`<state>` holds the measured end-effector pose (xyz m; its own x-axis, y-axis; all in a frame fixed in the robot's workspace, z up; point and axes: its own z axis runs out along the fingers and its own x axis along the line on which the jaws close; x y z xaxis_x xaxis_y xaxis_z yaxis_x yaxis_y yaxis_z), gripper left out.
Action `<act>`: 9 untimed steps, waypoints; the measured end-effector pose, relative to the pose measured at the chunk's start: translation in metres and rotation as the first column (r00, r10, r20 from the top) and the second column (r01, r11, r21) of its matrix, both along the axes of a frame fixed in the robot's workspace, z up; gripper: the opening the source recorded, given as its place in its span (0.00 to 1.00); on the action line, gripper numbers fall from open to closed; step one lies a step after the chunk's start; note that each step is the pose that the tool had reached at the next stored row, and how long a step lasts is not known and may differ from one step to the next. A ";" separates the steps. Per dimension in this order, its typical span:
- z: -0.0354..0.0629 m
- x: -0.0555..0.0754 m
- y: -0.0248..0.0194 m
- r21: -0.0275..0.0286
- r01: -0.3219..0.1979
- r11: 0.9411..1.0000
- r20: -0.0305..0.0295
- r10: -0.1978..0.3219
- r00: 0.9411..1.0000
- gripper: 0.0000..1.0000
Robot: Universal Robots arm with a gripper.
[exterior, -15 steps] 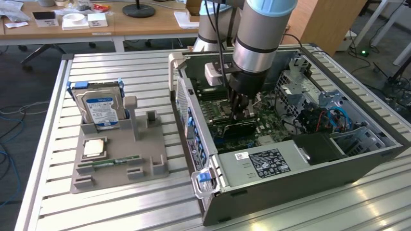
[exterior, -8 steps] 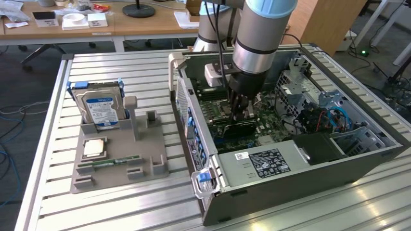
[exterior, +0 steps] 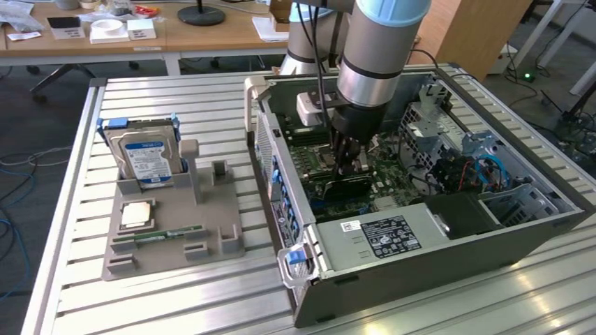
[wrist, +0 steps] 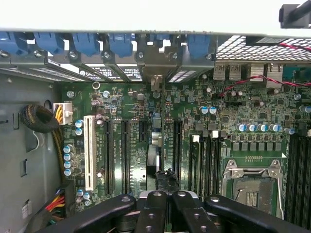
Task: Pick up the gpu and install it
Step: 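Press down on the gpu until it lock into place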
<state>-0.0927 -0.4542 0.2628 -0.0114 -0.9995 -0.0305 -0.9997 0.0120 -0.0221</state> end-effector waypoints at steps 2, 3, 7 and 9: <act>-0.0001 0.000 0.0000 0.000 0.000 1.000 0.000 0.000 1.000 0.11; -0.0001 0.000 0.0000 0.000 0.000 1.000 0.000 0.000 1.000 0.11; -0.0007 0.000 0.0000 0.000 0.000 1.000 0.000 0.000 1.000 0.11; -0.0007 0.000 0.0000 0.000 0.000 1.000 0.000 0.000 1.000 0.11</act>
<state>-0.0931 -0.4542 0.2621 -0.0113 -0.9995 -0.0306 -0.9997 0.0120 -0.0221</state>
